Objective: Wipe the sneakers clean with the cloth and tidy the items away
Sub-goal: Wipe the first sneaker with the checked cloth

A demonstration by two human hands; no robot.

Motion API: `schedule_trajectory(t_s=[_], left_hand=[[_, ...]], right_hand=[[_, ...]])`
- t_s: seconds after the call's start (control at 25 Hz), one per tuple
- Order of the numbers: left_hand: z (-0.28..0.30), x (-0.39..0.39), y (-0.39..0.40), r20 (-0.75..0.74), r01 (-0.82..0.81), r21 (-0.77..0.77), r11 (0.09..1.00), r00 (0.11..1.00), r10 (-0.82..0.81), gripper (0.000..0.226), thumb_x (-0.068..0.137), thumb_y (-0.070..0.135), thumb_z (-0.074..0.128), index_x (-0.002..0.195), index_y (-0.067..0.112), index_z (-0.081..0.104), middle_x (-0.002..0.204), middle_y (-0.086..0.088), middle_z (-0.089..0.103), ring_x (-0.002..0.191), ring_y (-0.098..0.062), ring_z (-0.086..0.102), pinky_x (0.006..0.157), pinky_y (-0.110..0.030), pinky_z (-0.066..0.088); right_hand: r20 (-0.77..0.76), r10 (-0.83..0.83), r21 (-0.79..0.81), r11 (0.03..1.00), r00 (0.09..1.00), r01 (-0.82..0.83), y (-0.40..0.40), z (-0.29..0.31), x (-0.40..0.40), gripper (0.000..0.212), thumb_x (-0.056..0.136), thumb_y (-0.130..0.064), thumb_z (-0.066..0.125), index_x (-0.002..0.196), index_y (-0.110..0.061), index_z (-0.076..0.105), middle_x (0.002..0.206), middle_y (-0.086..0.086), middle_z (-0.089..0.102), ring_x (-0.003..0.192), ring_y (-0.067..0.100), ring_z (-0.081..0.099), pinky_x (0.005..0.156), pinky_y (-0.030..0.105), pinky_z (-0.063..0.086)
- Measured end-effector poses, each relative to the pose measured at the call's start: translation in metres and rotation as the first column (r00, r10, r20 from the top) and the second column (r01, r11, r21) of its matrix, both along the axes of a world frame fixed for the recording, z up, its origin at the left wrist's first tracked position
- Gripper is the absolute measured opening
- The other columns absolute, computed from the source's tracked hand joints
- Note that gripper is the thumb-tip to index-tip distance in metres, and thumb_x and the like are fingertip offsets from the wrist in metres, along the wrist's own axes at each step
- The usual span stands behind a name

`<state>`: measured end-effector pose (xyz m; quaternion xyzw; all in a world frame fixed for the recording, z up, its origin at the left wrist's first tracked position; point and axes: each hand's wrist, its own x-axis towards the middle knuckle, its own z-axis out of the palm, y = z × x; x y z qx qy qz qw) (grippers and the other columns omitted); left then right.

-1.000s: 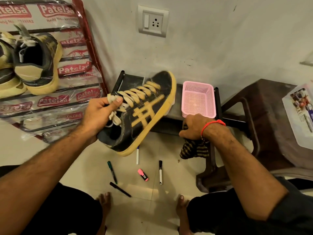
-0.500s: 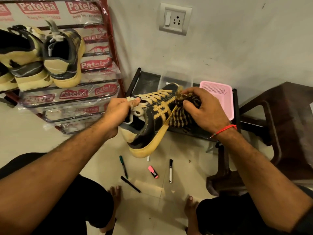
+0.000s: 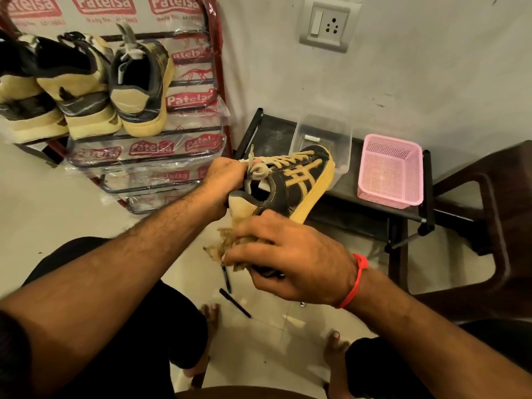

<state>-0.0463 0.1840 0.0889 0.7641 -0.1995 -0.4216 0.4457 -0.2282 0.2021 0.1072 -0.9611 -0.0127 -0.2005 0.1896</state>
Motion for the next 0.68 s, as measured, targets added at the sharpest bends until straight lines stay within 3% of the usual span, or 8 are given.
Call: schedule_trajectory(t_s=[0.08,0.16,0.32,0.4,0.52,0.68], left_hand=[[-0.001,0.001,-0.002,-0.047,0.023,0.0,1.0,0.999,-0.023,0.023,0.092,0.031,0.072,0.078,0.014,0.068,0.075,-0.003,0.068,0.064,-0.016,0.06,0.054,-0.026,0.044],[0.001,0.003,-0.002,-0.071,0.047,0.004,0.999,0.996,-0.046,0.023,0.089,0.032,0.077,0.08,0.012,0.071,0.069,-0.003,0.069,0.057,-0.016,0.061,0.051,-0.025,0.045],[0.008,0.005,-0.002,-0.068,-0.038,-0.016,0.999,0.997,0.037,0.031,0.093,0.018,0.071,0.064,0.014,0.06,0.052,0.002,0.06,0.041,-0.008,0.055,0.038,-0.015,0.038],[0.013,0.0,0.0,-0.021,-0.057,-0.01,0.998,0.998,0.057,0.035,0.094,0.014,0.066,0.061,0.015,0.055,0.053,0.003,0.056,0.038,-0.006,0.05,0.034,-0.013,0.033],[0.015,-0.007,0.0,0.026,-0.054,0.002,0.999,0.998,0.054,0.033,0.095,0.017,0.065,0.064,0.017,0.053,0.062,0.001,0.053,0.051,-0.011,0.049,0.038,-0.017,0.033],[0.017,-0.008,0.0,-0.043,-0.022,-0.03,0.999,0.999,0.02,0.035,0.096,0.013,0.063,0.063,0.015,0.052,0.058,-0.001,0.052,0.049,-0.014,0.048,0.034,-0.015,0.034]], right_hand=[[-0.063,0.015,-0.139,0.99,0.998,-0.024,-0.004,0.001,-0.005,0.025,0.087,-0.014,0.064,0.112,-0.01,0.071,0.117,0.013,0.063,0.096,0.024,0.056,0.082,0.033,0.049],[-0.039,-0.069,-0.138,0.988,0.997,0.063,-0.021,0.005,-0.015,0.022,0.087,-0.018,0.064,0.106,-0.009,0.072,0.113,0.014,0.064,0.095,0.027,0.059,0.078,0.038,0.053],[0.01,-0.297,-0.132,0.946,0.955,0.296,-0.055,0.016,-0.032,0.021,0.087,-0.02,0.063,0.101,-0.01,0.073,0.111,0.015,0.063,0.099,0.031,0.059,0.075,0.047,0.054],[-0.011,-0.234,-0.13,0.964,0.972,0.23,-0.037,0.014,-0.026,0.021,0.087,-0.02,0.062,0.102,-0.01,0.072,0.112,0.014,0.063,0.098,0.028,0.058,0.077,0.042,0.054],[-0.078,-0.067,-0.221,0.974,0.995,0.048,0.002,0.005,-0.006,0.02,0.09,-0.019,0.057,0.103,-0.013,0.071,0.115,0.012,0.063,0.096,0.025,0.056,0.079,0.035,0.051],[0.008,-0.159,-0.229,0.961,0.987,0.156,-0.02,0.012,-0.011,0.014,0.088,-0.019,0.065,0.097,-0.011,0.072,0.112,0.014,0.064,0.089,0.027,0.056,0.074,0.037,0.052]])
